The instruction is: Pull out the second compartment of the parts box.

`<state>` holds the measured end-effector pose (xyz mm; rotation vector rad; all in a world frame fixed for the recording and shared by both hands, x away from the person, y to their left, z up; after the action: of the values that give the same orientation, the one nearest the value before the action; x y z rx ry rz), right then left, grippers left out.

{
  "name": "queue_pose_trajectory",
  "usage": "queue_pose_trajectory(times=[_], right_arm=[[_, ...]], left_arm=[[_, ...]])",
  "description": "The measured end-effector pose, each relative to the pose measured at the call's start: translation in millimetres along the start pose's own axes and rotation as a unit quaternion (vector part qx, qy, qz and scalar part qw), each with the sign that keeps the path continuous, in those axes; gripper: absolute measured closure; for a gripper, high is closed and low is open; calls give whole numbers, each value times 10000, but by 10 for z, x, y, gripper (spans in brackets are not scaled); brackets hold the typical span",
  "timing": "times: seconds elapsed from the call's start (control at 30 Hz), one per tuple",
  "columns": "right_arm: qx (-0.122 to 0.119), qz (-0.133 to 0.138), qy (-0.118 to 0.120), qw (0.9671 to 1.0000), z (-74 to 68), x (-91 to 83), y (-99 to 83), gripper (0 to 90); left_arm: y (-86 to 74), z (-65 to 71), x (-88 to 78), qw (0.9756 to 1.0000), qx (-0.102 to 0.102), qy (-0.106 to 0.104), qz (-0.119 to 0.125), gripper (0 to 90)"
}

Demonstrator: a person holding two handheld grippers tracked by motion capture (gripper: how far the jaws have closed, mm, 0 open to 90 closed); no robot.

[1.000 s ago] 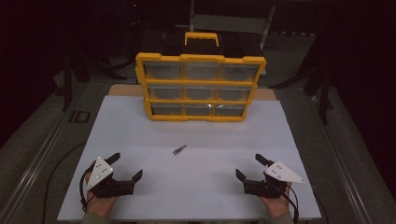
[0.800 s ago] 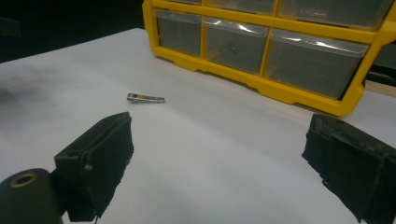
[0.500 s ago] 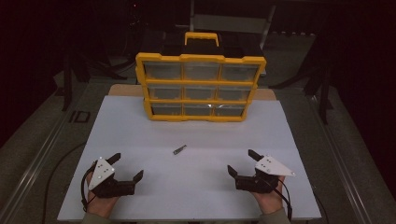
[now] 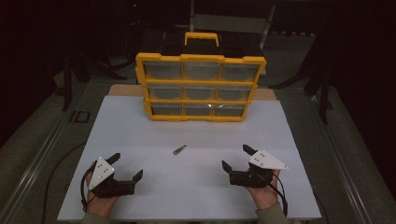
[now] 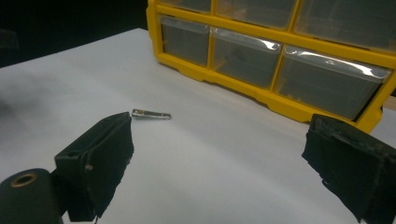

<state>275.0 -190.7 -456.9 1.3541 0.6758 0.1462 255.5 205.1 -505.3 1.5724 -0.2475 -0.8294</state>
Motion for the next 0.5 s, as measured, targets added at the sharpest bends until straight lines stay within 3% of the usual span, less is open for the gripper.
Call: queue_pose_trajectory(times=[0.5], right_arm=[[-211,51,84,9997,-125,132,241,78]], left_arm=[[1,1,-2,10000,4,10,11,0]])
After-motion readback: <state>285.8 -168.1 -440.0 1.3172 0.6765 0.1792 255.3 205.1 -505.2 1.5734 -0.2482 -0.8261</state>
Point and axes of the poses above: each handheld gripper's, and its own axes: x roughly forward along the jaws, y roughly out of its top, z roughly to its right, the point moved 4 cm from there along x, roughly forward along the jaws, and after that the axes turned 6 degrees about -y, right-handed, at the moved point
